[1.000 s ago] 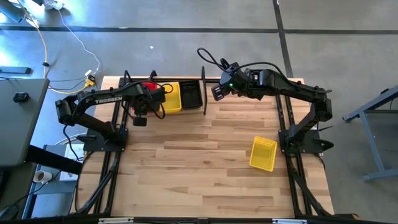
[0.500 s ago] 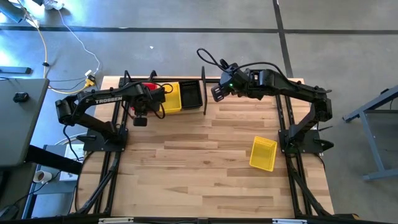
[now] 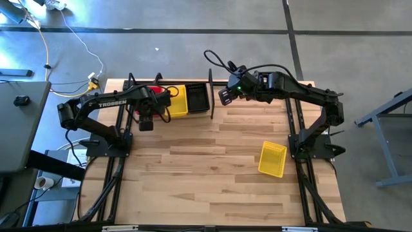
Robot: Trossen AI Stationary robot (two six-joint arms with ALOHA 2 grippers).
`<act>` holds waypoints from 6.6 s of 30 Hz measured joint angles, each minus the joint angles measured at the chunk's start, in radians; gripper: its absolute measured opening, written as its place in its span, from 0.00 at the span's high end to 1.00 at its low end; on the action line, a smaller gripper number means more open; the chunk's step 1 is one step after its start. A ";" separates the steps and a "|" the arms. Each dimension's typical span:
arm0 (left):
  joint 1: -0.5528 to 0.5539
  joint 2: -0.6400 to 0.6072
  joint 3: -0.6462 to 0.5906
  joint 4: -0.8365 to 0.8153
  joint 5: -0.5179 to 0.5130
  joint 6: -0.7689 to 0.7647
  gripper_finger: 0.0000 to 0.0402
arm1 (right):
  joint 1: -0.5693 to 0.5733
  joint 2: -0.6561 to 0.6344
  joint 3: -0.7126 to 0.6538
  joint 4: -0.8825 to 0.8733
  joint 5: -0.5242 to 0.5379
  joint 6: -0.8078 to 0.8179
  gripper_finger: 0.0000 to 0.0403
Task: Stack baskets on shelf by color
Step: Stack the yellow bin on top of the yellow bin on the shelf
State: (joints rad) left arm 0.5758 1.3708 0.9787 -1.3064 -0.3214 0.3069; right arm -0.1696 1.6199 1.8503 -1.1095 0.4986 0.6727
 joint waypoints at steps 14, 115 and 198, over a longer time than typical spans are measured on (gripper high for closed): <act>0.000 0.000 0.046 -0.037 -0.003 -0.016 0.62 | 0.022 0.000 0.000 0.000 -0.038 0.041 0.63; -0.319 -0.108 0.225 0.213 0.232 -0.438 0.63 | 0.911 -0.317 -1.050 -0.076 -0.449 1.597 0.63; -0.653 -0.108 0.225 0.226 0.123 -0.486 0.64 | 0.320 0.396 -0.293 0.482 -0.067 0.979 1.00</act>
State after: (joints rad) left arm -0.0771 1.2625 1.2037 -1.0801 -0.1982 -0.1794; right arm 0.1506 2.0162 1.5574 -0.6280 0.4316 1.6521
